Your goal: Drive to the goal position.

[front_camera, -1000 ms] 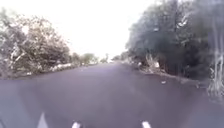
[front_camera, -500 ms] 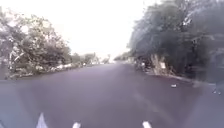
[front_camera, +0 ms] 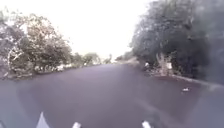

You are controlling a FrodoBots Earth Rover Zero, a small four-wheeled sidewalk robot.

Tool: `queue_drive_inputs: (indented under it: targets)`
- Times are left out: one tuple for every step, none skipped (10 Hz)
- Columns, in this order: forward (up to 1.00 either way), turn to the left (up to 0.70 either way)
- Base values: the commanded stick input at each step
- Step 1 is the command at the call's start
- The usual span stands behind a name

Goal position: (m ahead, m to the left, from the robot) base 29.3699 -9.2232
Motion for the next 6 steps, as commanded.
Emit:
queue_drive_inputs:
  targets:
    - [0.85, -0.06]
    - [0.85, -0.18]
    - [0.85, -0.29]
    - [0.85, -0.34]
    - [0.85, -0.34]
    - [0.85, -0.34]
